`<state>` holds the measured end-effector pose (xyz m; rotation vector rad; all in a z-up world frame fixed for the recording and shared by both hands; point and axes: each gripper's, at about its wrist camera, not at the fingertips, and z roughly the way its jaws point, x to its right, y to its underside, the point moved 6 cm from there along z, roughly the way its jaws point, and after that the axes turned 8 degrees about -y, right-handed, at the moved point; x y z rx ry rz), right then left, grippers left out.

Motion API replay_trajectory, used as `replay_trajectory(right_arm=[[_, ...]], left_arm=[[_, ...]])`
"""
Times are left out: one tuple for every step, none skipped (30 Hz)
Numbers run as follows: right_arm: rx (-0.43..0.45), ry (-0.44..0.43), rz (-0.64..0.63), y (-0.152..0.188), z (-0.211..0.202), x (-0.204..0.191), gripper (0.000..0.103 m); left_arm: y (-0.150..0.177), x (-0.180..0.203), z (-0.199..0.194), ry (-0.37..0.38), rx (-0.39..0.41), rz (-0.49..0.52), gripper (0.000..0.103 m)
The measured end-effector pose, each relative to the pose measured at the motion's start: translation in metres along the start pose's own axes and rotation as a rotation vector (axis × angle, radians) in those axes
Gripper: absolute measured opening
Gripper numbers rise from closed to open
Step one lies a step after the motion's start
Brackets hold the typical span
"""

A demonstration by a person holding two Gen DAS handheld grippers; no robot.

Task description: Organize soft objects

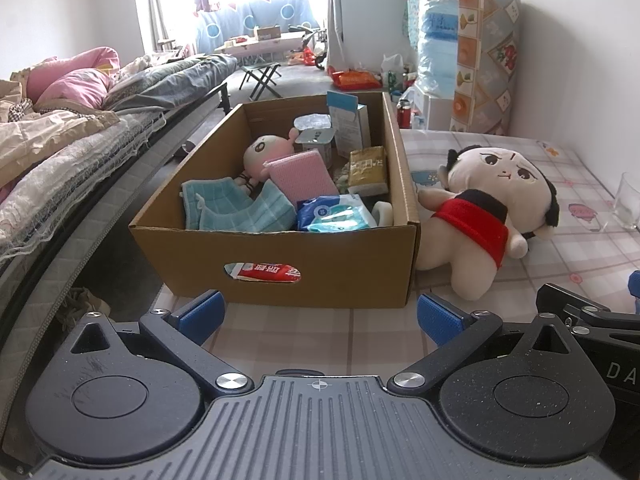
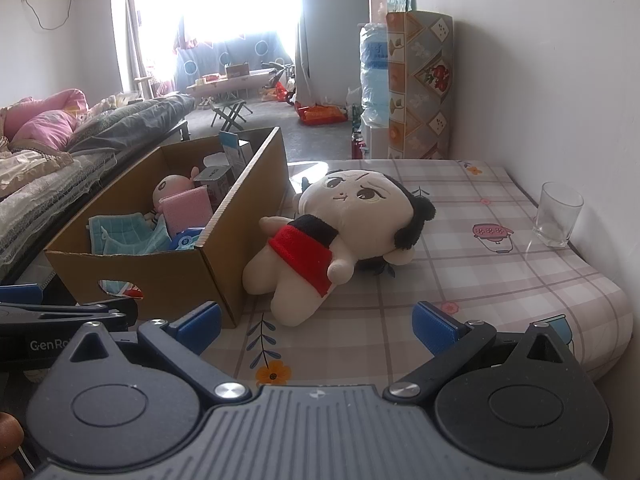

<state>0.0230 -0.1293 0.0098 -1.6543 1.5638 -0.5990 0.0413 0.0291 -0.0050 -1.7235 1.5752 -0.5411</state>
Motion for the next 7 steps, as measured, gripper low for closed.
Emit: replay_trajectory(right_arm=[[0.0,0.0,0.0,0.0,0.0,0.0,0.103],[0.0,-0.001,0.0,0.0001,-0.0001,0.0003,0.103],[0.0,0.0,0.0,0.0,0.0,0.0,0.103],[-0.001,-0.001,0.0,0.0003,-0.0001,0.0004,0.103],[-0.001,-0.001,0.0,0.0002,-0.0002,0.0004,0.103],[0.0,0.0,0.0,0.0002,-0.0003,0.0003,0.103],[0.0,0.0,0.0,0.0003,-0.0003,0.0003,0.103]], left_arm=[[0.0,0.0,0.0,0.0,0.0,0.0,0.103],[0.0002,0.0003,-0.0005,0.0,0.0,0.0,0.103],[0.0001,0.0002,-0.0003,0.0,0.0,0.0,0.103],[0.0001,0.0002,-0.0004,0.0,0.0,0.0,0.103],[0.0001,0.0001,-0.0005,0.0,0.001,0.0,0.103],[0.0,0.0001,-0.0002,0.001,0.0,-0.001,0.103],[0.0001,0.0002,-0.0003,0.001,0.0,0.0,0.103]])
